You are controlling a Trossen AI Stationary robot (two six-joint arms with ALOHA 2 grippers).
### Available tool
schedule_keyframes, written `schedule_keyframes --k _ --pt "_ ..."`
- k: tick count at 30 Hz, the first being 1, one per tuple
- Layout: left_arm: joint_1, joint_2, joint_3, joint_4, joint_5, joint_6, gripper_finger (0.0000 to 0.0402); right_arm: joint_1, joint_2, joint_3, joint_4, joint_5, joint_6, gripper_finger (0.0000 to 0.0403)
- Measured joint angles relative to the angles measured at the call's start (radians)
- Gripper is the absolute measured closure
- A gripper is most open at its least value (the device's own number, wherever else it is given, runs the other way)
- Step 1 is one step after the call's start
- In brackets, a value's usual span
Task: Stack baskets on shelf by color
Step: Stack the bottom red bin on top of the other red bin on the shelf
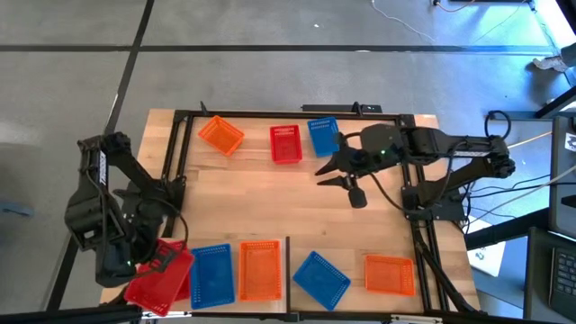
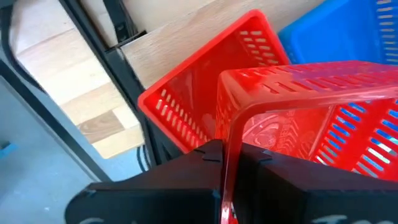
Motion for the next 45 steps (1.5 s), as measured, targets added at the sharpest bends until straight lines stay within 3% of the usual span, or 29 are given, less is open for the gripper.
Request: schedule_keyframes --k 4,9,21,26,32,36,45 --pt "0.001 -0.010 0.000 0.000 0.001 -0.001 0.0401 0.000 0.028 0.000 0.038 0.000 0.000 0.0290" --pt "0.001 -0.010 0.000 0.000 0.091 -0.007 0.0401 0.000 0.053 0.000 0.066 0.000 -0.002 0.0290" --pt "0.019 -0.059 0.000 0.001 -0.078 0.024 0.0401 0.023 0.081 0.000 0.193 0.012 -0.353 0.0290" --pt "0.089 -0.104 0.001 0.000 -0.254 0.148 0.0401 0.051 0.081 0.000 0.316 0.139 -0.387 0.0290" --pt "0.292 -0.106 0.001 0.000 -0.515 0.509 0.0401 0.054 0.081 0.000 0.389 0.225 -0.215 0.0290" --pt "0.454 -0.098 0.001 0.001 -0.644 0.770 0.0401 0.061 0.081 0.000 0.393 0.248 -0.203 0.0290" --pt "0.731 -0.062 0.002 0.026 -0.998 1.136 0.0401 0.112 0.094 0.000 0.467 0.578 -0.266 0.0290"
